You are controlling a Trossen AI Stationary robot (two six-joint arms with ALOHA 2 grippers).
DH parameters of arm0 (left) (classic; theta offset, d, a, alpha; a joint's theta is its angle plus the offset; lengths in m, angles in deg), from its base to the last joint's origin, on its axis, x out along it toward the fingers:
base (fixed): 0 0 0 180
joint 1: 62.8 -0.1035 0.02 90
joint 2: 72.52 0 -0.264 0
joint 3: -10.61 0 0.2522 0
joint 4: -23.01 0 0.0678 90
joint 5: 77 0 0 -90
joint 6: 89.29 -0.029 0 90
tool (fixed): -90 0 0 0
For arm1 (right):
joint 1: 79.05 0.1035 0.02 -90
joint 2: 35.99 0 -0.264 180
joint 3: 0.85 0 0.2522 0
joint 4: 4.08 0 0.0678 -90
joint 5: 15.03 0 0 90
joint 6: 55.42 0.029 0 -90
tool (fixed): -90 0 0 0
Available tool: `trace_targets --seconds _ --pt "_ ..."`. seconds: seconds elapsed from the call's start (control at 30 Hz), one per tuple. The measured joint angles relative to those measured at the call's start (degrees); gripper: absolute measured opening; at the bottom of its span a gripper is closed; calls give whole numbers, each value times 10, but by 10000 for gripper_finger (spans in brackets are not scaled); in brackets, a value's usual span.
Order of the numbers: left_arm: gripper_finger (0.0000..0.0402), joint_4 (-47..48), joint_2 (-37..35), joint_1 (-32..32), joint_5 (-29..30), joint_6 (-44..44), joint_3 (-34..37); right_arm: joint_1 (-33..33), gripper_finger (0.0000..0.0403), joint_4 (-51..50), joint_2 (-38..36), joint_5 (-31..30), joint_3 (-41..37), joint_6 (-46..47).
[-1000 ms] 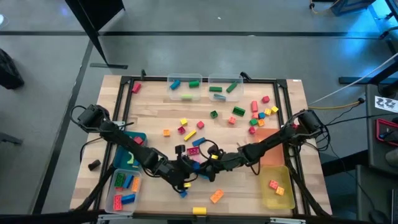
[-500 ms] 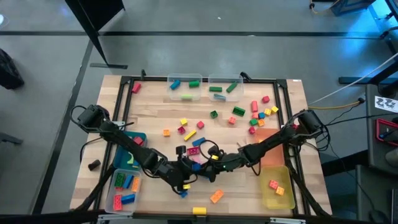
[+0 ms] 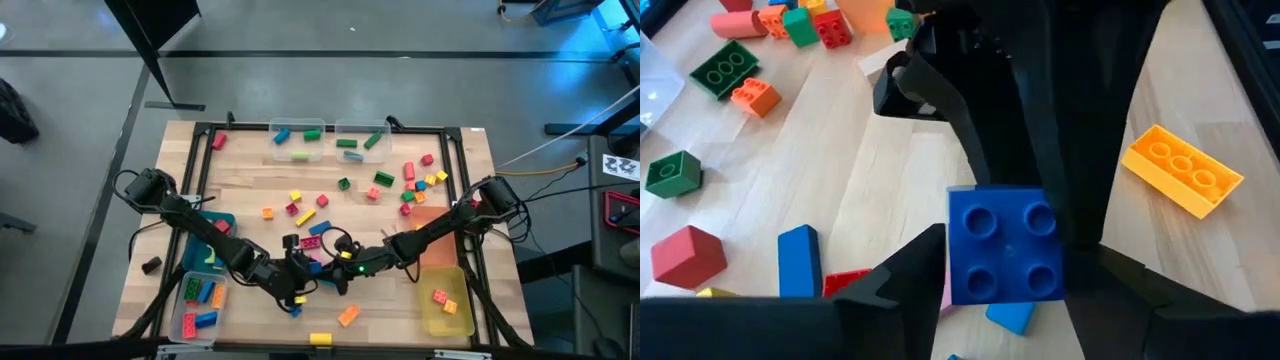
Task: Sort blocks by size
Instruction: Put the blue game piece into the yellow bin
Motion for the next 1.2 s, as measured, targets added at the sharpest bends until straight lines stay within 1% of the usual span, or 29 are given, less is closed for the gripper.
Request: trace_targets --seconds 0.13,0.27,0.37,0.5,0.6,0.7,0.9,1.07,1.2 --pt "196 2 1 0 -1 26 0 0 87 -18 -1 0 1 -4" --pt "209 7 1 0 -3 35 0 -2 89 -57 -1 -3 1 -5" --pt "211 28 -1 0 -8 35 -2 -2 88 -109 -6 -5 -1 -4" --pt "208 55 0 0 -30 35 -2 -2 88 -207 -40 -20 0 -4" --pt "208 77 0 1 -43 35 -2 -2 89 -278 -66 -20 -1 2" --pt "208 93 0 1 -47 35 -2 2 88 -335 -104 12 0 20" --pt "206 106 0 1 -47 34 -1 26 89 -495 -181 117 0 72" --pt "206 107 0 0 -47 33 -1 70 90 -632 -241 163 0 129" --pt "205 106 0 -1 -47 24 -1 118 91 -710 -277 194 0 166"
